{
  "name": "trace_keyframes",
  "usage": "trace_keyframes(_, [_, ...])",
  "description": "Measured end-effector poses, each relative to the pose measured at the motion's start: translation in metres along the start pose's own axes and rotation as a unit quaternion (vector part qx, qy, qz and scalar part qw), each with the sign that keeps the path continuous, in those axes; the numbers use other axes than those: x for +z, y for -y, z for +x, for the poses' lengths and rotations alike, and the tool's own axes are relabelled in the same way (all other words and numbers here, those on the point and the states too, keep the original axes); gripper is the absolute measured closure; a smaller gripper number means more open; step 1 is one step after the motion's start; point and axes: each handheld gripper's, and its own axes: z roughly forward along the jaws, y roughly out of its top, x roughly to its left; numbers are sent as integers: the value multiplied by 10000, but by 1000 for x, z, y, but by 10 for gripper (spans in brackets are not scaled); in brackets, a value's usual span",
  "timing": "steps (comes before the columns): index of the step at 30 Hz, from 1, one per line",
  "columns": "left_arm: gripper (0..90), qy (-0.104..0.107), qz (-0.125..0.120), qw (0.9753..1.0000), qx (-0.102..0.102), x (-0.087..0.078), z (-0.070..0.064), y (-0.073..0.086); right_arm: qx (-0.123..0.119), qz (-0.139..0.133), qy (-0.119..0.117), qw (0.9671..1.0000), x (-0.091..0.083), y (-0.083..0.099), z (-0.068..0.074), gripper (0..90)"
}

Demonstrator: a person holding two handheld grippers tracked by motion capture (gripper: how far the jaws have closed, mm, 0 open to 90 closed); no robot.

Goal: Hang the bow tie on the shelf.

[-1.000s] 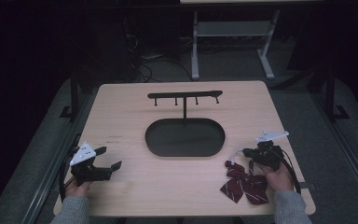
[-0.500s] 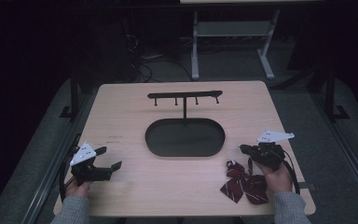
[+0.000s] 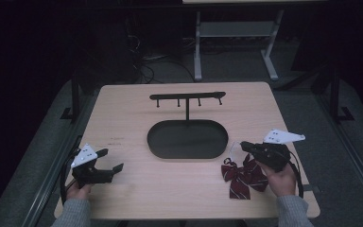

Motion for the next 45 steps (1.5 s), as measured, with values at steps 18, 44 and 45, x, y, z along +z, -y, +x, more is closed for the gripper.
trace_keyframes(18, [130,-7,-39,10000,-38,-1,0,0,-354,-331,-80,9988,-2,-42,22,869])
trace_keyframes(44, [130,-6,-86,9999,-135,0,-1,-1,-785,-285,-123,9964,12,-96,28,869])
trace_keyframes(45, [130,-3,-96,9999,-108,0,0,-1,-788,-275,-132,9964,13,-98,28,868])
